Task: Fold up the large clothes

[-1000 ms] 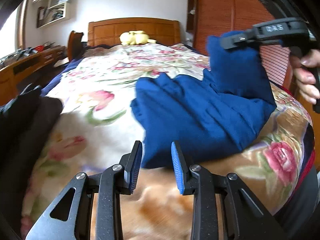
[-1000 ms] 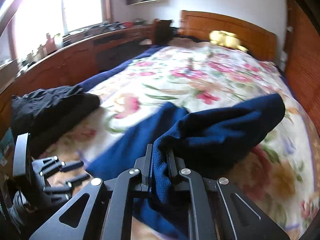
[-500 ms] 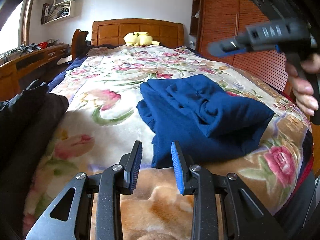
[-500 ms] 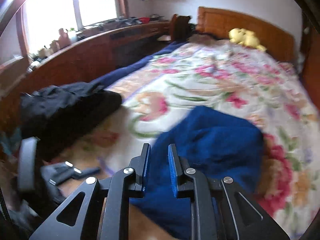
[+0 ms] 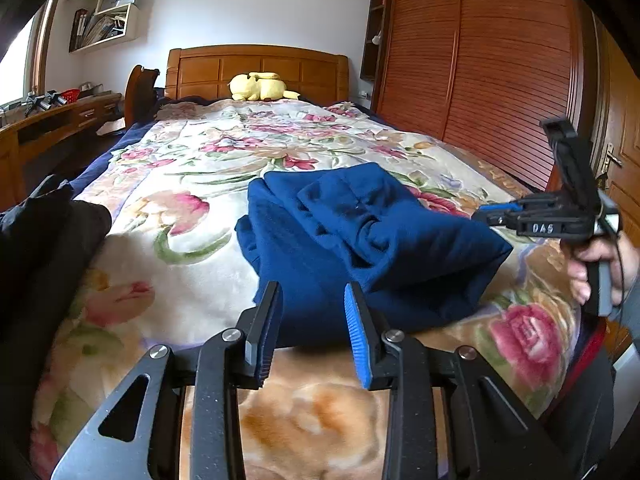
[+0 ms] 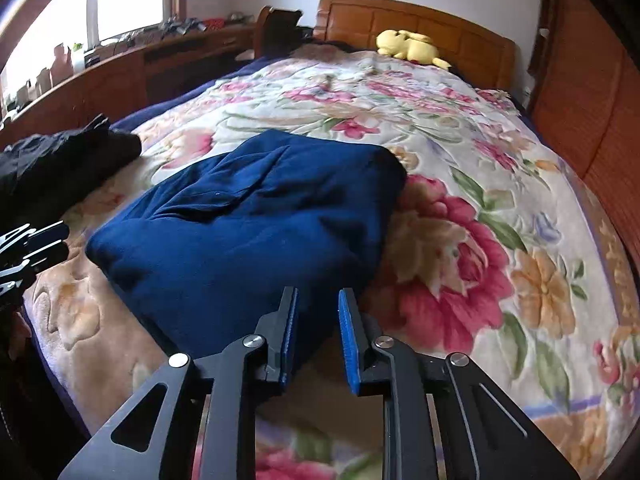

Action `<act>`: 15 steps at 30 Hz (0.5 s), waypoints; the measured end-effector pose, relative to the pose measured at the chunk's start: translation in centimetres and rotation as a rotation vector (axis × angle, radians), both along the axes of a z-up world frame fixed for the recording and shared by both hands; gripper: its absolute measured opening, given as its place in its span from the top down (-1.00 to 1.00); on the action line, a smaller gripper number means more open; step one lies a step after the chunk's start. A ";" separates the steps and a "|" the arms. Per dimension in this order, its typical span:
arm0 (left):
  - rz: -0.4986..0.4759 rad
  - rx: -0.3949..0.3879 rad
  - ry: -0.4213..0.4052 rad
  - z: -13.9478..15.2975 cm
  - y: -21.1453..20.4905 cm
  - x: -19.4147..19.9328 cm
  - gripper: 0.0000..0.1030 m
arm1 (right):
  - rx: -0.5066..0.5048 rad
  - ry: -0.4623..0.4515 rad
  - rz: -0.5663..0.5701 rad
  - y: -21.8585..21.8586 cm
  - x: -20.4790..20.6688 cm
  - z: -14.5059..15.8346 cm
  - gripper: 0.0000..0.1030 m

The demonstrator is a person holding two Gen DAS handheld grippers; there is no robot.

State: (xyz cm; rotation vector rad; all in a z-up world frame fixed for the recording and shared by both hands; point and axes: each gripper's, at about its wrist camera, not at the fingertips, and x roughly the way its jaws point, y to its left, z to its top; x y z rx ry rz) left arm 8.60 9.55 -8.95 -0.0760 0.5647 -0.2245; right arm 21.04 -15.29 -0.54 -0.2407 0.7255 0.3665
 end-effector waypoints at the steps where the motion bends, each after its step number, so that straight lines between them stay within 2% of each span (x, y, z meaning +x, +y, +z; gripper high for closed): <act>1: 0.000 -0.005 0.000 0.3 -0.1 0.0 0.35 | 0.005 -0.007 -0.003 -0.3 0.0 -0.3 0.55; 6: -0.023 -0.057 0.017 1.7 -1.0 0.8 0.34 | 0.001 -0.032 -0.007 -2.6 -1.0 -1.5 0.40; 11: -0.013 -0.050 0.063 1.8 -2.4 2.3 0.33 | 0.148 -0.018 -0.001 -5.4 -0.7 -2.5 0.10; 13: -0.015 -0.055 0.078 1.8 -2.8 2.6 0.33 | 0.183 -0.016 -0.008 -6.2 -0.5 -3.0 0.09; 15: -0.015 -0.049 0.087 1.9 -3.5 2.9 0.33 | 0.157 -0.018 -0.034 -6.6 -0.2 -3.9 0.09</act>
